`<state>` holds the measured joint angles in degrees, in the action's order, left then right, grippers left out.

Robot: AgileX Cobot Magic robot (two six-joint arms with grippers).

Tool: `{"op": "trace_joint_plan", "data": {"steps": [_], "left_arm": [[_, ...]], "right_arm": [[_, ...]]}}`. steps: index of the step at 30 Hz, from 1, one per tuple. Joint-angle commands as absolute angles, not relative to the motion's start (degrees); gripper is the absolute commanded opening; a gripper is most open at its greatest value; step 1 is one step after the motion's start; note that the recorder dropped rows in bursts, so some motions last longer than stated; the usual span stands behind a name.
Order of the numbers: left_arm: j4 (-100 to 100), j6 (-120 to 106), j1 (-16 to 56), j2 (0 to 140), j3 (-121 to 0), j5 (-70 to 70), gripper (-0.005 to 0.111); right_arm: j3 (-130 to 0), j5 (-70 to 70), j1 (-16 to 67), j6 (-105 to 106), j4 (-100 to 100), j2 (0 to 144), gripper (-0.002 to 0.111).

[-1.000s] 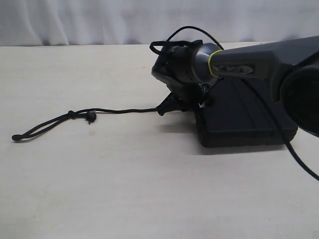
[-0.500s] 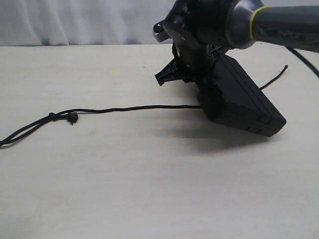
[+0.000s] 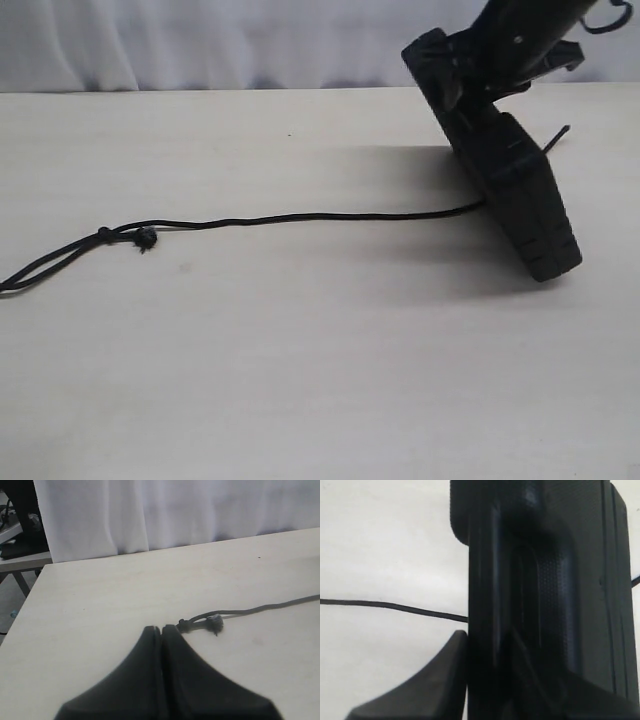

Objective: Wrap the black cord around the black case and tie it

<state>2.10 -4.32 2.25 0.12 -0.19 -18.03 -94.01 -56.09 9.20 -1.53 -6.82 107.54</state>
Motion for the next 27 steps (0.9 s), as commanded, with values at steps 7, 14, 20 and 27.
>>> {"op": "trace_joint_plan", "data": {"steps": [7,14,20,27], "left_arm": [[2.2,-4.2,2.7,0.0,0.0,-17.5,0.000],[2.2,-4.2,2.7,0.0,0.0,-17.5,0.000],[2.2,-4.2,2.7,0.0,0.0,-17.5,0.000],[2.3,-4.2,2.7,0.0,0.0,-17.5,0.000]], "right_arm": [[-94.0,-60.8,-10.1,9.6,-11.6,110.1,0.004],[-94.0,-62.8,-10.5,8.0,-3.0,111.1,0.004],[-94.0,-63.1,-10.5,7.7,-2.6,111.0,0.004],[-96.6,-63.4,-10.5,8.3,-2.3,109.6,0.028]]}}
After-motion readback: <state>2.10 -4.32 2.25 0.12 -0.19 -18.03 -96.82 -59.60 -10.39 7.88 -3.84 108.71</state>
